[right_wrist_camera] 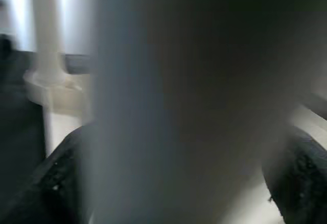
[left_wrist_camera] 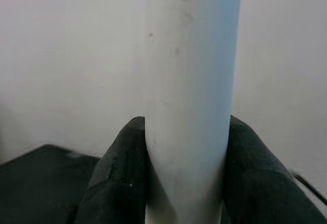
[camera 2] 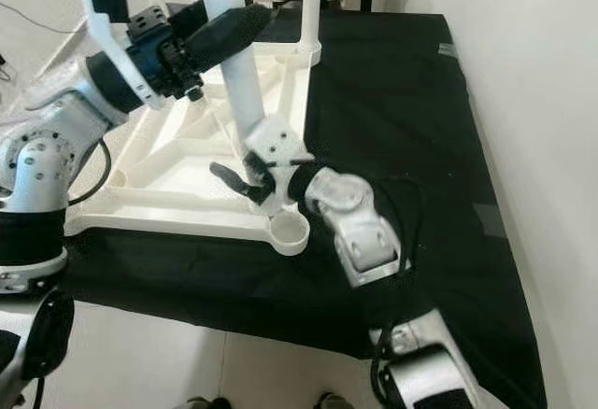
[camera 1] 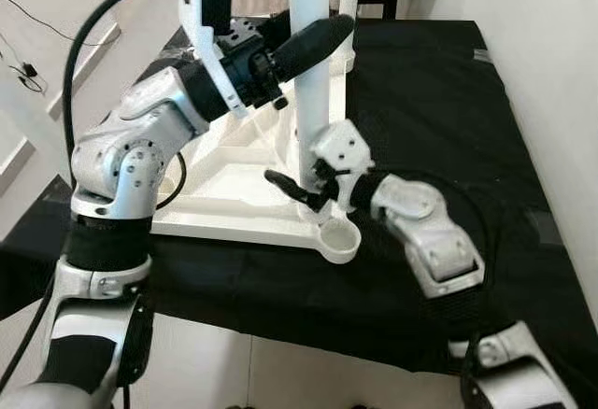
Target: Building children table
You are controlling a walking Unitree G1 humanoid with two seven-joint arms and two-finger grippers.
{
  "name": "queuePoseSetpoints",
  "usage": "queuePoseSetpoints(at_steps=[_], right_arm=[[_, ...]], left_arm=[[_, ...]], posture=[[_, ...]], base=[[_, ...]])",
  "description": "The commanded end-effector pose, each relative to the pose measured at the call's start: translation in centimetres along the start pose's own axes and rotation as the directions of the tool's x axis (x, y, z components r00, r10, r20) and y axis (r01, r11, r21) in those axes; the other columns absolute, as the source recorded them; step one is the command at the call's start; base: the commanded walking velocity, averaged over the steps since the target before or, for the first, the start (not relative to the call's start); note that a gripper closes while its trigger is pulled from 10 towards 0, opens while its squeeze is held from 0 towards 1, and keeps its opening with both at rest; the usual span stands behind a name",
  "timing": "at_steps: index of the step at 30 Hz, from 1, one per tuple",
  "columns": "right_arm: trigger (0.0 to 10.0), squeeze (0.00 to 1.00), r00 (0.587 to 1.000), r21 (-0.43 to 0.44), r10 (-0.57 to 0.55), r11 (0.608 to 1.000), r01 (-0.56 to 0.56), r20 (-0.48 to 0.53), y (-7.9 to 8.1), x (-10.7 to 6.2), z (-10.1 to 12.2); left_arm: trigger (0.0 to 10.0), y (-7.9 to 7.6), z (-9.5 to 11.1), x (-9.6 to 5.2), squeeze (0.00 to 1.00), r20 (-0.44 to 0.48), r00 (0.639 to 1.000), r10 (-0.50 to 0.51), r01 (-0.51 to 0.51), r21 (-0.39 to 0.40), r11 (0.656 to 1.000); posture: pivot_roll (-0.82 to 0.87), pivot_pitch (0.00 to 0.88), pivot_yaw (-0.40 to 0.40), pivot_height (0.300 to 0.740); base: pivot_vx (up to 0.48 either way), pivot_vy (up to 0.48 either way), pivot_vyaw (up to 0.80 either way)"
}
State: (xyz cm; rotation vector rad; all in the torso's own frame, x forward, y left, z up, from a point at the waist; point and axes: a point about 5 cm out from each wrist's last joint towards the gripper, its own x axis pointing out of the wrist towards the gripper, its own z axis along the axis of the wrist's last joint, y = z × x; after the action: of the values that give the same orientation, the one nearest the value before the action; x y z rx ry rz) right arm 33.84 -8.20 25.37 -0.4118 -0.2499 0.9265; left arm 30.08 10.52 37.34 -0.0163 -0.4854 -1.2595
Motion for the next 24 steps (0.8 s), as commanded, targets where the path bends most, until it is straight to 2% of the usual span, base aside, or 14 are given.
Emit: queuePoseSetpoints(at_steps=[1,2,3,5,7,8,9,11,12,19,24], right_arm=[[10.0,0.8,0.995,0.014,0.102,0.995,-0.102,0.016,0.6,0.6,0.3],[10.0,0.16,0.989,0.026,0.147,0.989,-0.148,0.03,0.6,0.7,0.5],[10.0,0.0,0.985,0.032,0.17,0.985,-0.171,0.039,0.6,0.9,0.7],[10.0,0.0,0.971,0.123,0.228,0.964,-0.236,0.078,0.9,1.3,1.0],[10.0,0.0,0.932,0.166,0.352,0.917,-0.362,0.09,1.9,1.4,0.8],[10.0,0.0,0.921,0.174,0.378,0.905,-0.389,0.091,2.2,1.5,0.6],[5.9,0.0,0.916,0.18,0.39,0.898,-0.401,0.093,2.4,1.5,0.5],[5.9,0.0,0.911,0.186,0.401,0.892,-0.412,0.098,2.5,1.5,0.5],[0.0,0.0,0.906,0.192,0.407,0.886,-0.422,0.115,2.6,1.6,0.5],[0.0,0.0,0.894,0.198,0.417,0.874,-0.444,0.164,2.7,1.6,0.7],[0.0,0.0,0.924,0.236,0.329,0.899,-0.37,0.194,1.3,1.7,0.9]], left_arm=[[0.0,-2.0,0.3,1.0,0.0,-0.007,0.972,-0.233,0.233,-0.026,0.972],[0.0,-2.6,0.3,0.8,0.0,-0.011,0.941,-0.339,0.338,-0.05,0.94],[0.0,-2.9,0.4,0.6,0.0,-0.007,0.917,-0.398,0.397,-0.065,0.915],[0.0,-3.6,0.9,0.3,0.0,0.052,0.864,-0.501,0.503,-0.131,0.854],[0.0,-4.2,1.4,0.3,0.0,0.116,0.818,-0.563,0.575,-0.156,0.803],[0.0,-4.4,1.5,0.4,0.0,0.137,0.8,-0.584,0.599,-0.158,0.785],[0.0,-4.5,1.6,0.5,0.0,0.149,0.789,-0.596,0.614,-0.16,0.773],[0.0,-4.5,1.7,0.6,0.0,0.165,0.777,-0.608,0.629,-0.161,0.761],[0.0,-4.5,1.9,0.8,0.0,0.179,0.772,-0.61,0.635,-0.158,0.756],[0.0,-4.0,2.3,1.1,0.0,0.207,0.761,-0.614,0.645,-0.146,0.75],[0.0,-3.5,4.0,-0.2,0.0,0.224,0.761,-0.609,0.643,-0.128,0.755]], posture=[[-0.03,0.132,0.015,0.74],[-0.03,0.128,0.014,0.74],[-0.03,0.128,0.014,0.74],[-0.03,0.129,0.014,0.74],[-0.04,0.126,0.012,0.74],[-0.04,0.126,0.012,0.74],[-0.04,0.126,0.012,0.74],[-0.04,0.131,0.008,0.74],[-0.04,0.131,0.008,0.74],[-0.03,0.135,0.008,0.74],[-0.04,0.145,0.005,0.74]], base=[[0.0,0.0,0.0],[0.0,0.0,0.0],[0.0,0.0,0.0],[0.0,0.0,0.0],[0.0,0.0,0.0],[0.0,0.0,0.0],[0.0,0.0,0.0],[0.0,0.0,0.0],[0.0,0.0,0.0],[0.0,0.0,0.0],[0.0,0.0,0.0]])
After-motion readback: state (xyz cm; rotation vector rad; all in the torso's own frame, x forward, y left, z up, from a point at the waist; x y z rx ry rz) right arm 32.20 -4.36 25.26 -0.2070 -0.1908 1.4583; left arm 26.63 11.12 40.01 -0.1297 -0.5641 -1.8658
